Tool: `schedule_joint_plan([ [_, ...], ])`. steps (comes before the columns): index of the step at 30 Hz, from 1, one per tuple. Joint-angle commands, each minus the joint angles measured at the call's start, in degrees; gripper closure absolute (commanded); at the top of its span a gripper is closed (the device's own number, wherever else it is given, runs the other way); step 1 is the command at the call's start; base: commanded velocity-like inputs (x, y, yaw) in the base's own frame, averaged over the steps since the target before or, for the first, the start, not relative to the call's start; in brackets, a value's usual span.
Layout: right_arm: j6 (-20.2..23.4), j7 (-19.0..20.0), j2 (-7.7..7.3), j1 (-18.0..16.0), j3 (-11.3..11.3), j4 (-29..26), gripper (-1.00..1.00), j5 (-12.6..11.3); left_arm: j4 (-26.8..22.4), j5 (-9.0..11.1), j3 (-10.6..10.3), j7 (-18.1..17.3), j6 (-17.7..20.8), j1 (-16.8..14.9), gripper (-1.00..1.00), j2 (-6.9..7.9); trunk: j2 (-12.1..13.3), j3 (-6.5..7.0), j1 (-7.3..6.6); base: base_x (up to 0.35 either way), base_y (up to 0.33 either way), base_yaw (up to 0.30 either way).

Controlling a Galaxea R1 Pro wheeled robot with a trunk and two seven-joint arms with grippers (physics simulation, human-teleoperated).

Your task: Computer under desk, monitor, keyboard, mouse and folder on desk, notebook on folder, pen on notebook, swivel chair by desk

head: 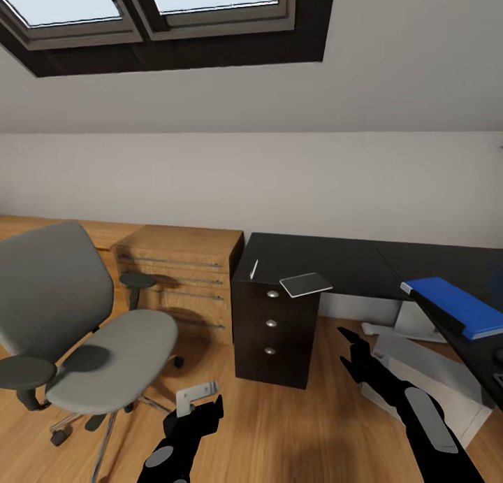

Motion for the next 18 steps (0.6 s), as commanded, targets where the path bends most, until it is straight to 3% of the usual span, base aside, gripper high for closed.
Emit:
schedule_joint_plan([
  [1, 0.4, 0.4, 0.0, 0.0, -0.1, -0.1, -1.0, 0.0, -0.1, 0.2, -0.1, 0.4, 0.2, -0.1, -1.0, 0.05, -0.4, -0.24, 0.22, 0.0, 0.0, 0.0],
  [12, 0.5, 5.9, -0.12, 0.0, 0.1, -0.4, -1.0, 0.6, 0.0, 0.2, -0.1, 0.4, 0.2, -0.1, -1.0, 0.05, -4.9, -2.22, 2.64, 0.0, 0.0, 0.0],
  [18, 0.5, 6.3, -0.13, 0.0, 0.2, -0.3, -1.0, 0.7, 0.1, 0.2, -0.2, 0.4, 0.2, -0.1, -1.0, 0.05, -7.3, -3.3, 3.96, 0.0, 0.0, 0.0],
])
